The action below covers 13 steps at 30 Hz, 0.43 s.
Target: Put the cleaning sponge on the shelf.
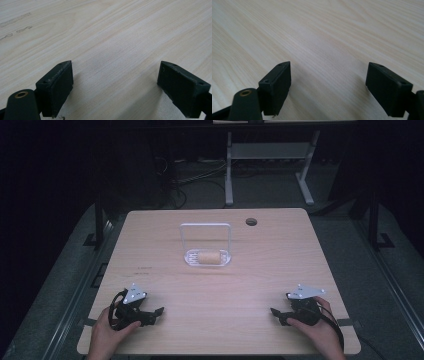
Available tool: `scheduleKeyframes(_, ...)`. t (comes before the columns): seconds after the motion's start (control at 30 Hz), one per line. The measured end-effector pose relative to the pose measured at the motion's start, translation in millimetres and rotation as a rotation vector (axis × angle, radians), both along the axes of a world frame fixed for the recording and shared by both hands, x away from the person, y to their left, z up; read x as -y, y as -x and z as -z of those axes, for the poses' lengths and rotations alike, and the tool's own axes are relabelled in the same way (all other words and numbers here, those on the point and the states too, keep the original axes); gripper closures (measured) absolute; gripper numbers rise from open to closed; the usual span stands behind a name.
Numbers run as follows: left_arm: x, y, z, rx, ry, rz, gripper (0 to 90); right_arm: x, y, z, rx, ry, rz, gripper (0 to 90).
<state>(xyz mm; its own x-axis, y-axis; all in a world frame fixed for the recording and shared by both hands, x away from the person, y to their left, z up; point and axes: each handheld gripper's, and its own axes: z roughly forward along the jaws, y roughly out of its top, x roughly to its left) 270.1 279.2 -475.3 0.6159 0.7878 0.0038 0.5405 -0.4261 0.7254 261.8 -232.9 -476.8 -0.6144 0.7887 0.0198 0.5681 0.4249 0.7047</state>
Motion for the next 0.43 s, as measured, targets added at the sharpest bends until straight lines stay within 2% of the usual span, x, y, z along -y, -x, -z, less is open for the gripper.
scheduleKeyframes(0.23, 0.0, 0.0, 0.0, 0.000, 0.000, 0.000, 12.8, 2.5, 0.7, 3.4, 0.009, -0.025, 0.008, 17.1)
scheduleKeyframes(0.43, 0.0, 0.0, 0.0, 0.000, 0.000, 0.000, 12.8, 2.1, 1.0, 4.2, 0.013, -0.027, 0.009, 15.8)
